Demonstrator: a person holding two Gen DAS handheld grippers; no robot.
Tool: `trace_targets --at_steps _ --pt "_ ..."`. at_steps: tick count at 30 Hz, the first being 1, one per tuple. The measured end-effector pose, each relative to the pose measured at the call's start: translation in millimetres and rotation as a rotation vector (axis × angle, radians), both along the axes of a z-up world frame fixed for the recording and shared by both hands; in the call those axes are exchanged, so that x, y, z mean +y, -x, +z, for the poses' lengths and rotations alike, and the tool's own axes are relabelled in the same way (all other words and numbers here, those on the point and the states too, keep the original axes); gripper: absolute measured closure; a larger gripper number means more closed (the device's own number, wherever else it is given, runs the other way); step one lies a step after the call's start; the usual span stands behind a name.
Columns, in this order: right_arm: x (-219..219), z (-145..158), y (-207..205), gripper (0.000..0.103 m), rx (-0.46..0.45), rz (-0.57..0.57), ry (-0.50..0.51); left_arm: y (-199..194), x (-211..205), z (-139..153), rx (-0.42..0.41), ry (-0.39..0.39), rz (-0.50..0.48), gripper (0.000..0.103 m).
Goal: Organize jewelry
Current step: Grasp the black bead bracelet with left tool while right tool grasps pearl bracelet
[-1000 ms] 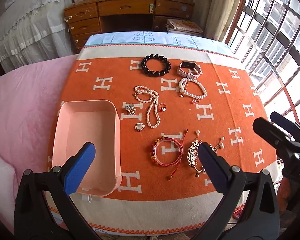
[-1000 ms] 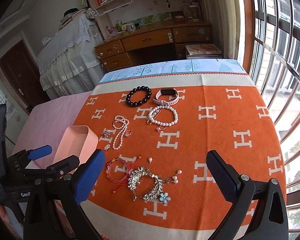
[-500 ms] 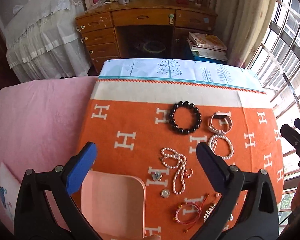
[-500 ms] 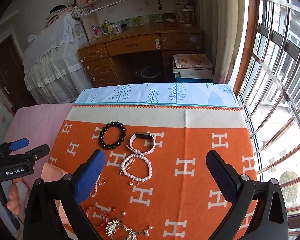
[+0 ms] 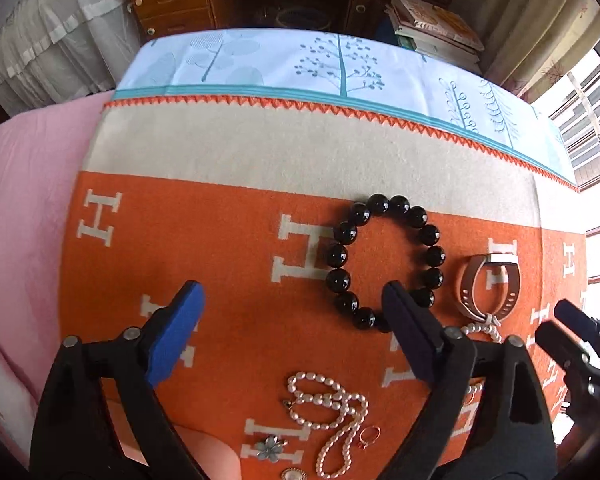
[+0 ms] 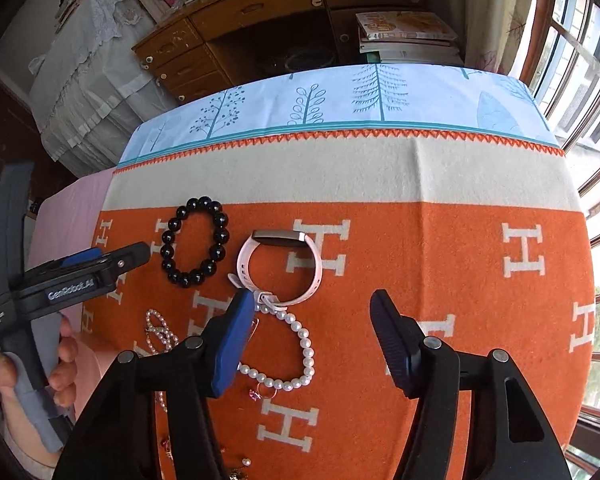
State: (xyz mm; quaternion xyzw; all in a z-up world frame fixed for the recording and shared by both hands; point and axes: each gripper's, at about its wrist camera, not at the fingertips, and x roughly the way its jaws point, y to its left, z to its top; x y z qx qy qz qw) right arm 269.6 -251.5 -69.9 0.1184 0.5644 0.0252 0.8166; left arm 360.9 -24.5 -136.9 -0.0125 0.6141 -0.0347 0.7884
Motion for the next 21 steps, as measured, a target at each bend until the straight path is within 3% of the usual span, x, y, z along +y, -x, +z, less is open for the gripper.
trace_targets --at_steps 2,5,10,12,13,14,16,19,21 --pt "7 -11 3 0.043 0.016 0.028 0.009 -8 -3 -14 0.034 0.017 0.004 0.034" --pt "16 -26 3 0.06 0.064 0.065 0.009 -14 -12 -23 0.025 -0.007 -0.001 0.036" --pt "33 -45 10 0.065 0.111 0.118 0.054 -16 -26 -27 0.013 -0.038 -0.028 0.036" --pt "36 -53 11 0.07 0.125 0.126 0.063 -18 -30 -27 0.008 -0.038 -0.025 0.042" --pt "40 -53 12 0.072 0.105 0.131 0.082 -18 -31 -27 0.007 -0.038 -0.029 0.051" --pt "42 -55 12 0.075 0.115 0.14 0.099 -17 -35 -25 0.003 -0.04 -0.038 0.067" --pt "47 -56 14 0.082 0.103 0.15 0.15 -15 -42 -23 0.003 -0.066 -0.045 0.09" --pt "50 -58 17 0.095 0.098 0.153 0.175 -8 -42 -16 -0.008 -0.092 -0.022 0.091" --pt "49 -59 21 0.095 0.103 0.147 0.139 -1 -38 -8 -0.028 -0.084 -0.004 0.091"
